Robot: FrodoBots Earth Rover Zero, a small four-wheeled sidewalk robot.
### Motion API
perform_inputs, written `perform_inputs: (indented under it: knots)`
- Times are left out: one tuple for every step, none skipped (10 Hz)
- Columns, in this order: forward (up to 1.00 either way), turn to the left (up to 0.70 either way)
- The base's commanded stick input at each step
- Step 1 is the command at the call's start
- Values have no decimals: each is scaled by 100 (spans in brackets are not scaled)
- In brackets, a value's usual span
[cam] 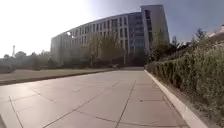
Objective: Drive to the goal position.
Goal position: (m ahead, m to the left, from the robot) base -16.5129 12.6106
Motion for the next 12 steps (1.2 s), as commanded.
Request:
perform_inputs:
  knots:
    - [4, 0]
    - [4, 0]
    - [4, 0]
    - [4, 0]
    - [4, 0]
    - [4, 0]
    - [4, 0]
    - [4, 0]
    - [4, 0]
    - [4, 0]
    - [4, 0]
    - [4, 0]
